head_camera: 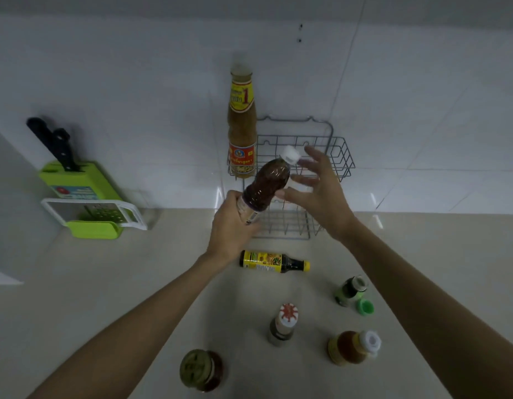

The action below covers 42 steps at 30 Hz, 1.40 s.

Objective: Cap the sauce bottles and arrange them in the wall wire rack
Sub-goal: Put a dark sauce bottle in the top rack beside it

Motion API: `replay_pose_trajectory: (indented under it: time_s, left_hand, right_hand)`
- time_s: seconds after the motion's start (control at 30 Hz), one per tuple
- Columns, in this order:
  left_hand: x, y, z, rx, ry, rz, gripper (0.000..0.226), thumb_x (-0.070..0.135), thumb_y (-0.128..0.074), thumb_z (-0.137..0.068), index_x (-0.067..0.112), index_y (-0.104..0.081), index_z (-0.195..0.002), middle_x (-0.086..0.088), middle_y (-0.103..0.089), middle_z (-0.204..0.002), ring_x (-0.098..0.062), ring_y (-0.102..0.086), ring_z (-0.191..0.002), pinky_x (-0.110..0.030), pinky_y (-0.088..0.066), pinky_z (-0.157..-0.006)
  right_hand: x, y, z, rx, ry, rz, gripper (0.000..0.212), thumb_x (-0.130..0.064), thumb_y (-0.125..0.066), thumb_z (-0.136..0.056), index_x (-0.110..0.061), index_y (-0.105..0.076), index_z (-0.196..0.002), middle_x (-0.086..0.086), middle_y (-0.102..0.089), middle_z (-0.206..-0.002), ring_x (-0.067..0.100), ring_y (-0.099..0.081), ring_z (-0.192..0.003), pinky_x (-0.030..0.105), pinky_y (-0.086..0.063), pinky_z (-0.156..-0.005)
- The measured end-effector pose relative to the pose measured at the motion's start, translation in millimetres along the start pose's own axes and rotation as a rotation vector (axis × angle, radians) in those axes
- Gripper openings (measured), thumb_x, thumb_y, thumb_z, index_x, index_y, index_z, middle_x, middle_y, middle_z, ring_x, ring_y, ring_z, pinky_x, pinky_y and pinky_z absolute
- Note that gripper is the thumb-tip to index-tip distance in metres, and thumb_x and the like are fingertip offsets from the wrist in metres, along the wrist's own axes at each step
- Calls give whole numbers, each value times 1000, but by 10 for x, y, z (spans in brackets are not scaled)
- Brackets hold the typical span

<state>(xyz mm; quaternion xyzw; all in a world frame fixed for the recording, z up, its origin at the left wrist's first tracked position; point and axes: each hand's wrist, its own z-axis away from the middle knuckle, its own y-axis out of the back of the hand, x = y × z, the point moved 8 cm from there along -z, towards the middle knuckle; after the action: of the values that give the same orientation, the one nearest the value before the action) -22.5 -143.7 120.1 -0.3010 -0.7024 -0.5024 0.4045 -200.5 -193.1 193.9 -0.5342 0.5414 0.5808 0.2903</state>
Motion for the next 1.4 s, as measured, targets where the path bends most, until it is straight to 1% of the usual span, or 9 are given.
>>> replay_pose_trajectory:
  time_s: [0.13,0.23,0.5,0.67,0.8,0.9,1.03,1.2,1.4]
  left_hand:
    - [463,232,-43,219,-240,-160,50,-1,-72,-76,6,-49,-120,-15,-56,-110,-27,-57,-99,-40,-54,-77]
    - [681,172,19,147,-377,-284,72,-13,-64,-74,1,-35,-139,-25,-47,-122,-32,-47,-111,-32,-47,-90]
    - [416,530,-444,62,-32,-87,96,16,-71,-85,12,-3,-153,-9,-4,-162,-24,-2,-149,-33,-9,-118]
    - [429,425,-731,-61,89,118,102,24,-77,-81,22,-4,-153,-2,-9,-162,-22,-17,-147,-31,-23,-110]
    - [491,324,-808,-109,77,254,96,12,-74,-82,23,-9,-152,3,-28,-150,-18,-39,-130,-9,-40,-86]
    - [515,275,-823,-123,35,300,80,11,-69,-87,22,-17,-148,7,-39,-131,-13,-45,-113,2,-44,-61]
    - [471,303,-844,-103,27,252,64,17,-60,-93,20,-23,-145,-4,-48,-140,-16,-50,-116,-19,-42,-90]
    - [446,320,-847,-105,4,176,58,21,-55,-97,18,-24,-145,-7,-48,-141,-14,-51,-113,-24,-42,-90]
    - [436,330,-827,-130,7,153,58,18,-52,-98,19,-22,-147,-10,-46,-146,-28,-48,-130,-41,-40,-107]
  right_hand:
    - [2,-412,229,-4,-109,-119,75,-54,-77,-69,-20,-51,-130,-5,-63,-126,13,-60,-115,42,-50,-100]
    - [-102,-343,186,217,-124,-331,55,-34,-78,-78,-14,-56,-124,-2,-66,-114,20,-65,-109,38,-59,-84]
    - [-615,372,-405,357,198,37,52,-28,-74,-81,-16,-52,-127,-7,-66,-113,13,-69,-91,30,-59,-80]
    - [-538,320,-833,152,201,248,53,-22,-77,-79,-12,-52,-124,-4,-64,-110,14,-67,-87,31,-59,-79]
    - [-376,193,-1069,-44,83,246,57,-14,-78,-77,-13,-53,-129,4,-65,-117,25,-69,-96,45,-57,-88]
    - [-334,69,-1137,-191,82,270,56,-6,-76,-78,-8,-53,-129,6,-64,-116,27,-65,-106,32,-58,-83]
    - [-188,-13,-1151,-239,-8,157,55,-4,-76,-77,-8,-48,-125,9,-63,-117,27,-65,-109,39,-57,-89]
    - [-147,-157,-1037,-72,109,393,83,-51,-85,-61,-12,-46,-123,0,-58,-111,14,-58,-98,18,-48,-73]
    - [-56,-139,-1093,-173,27,293,60,-22,-77,-76,-15,-50,-129,1,-62,-124,20,-60,-112,40,-51,-97]
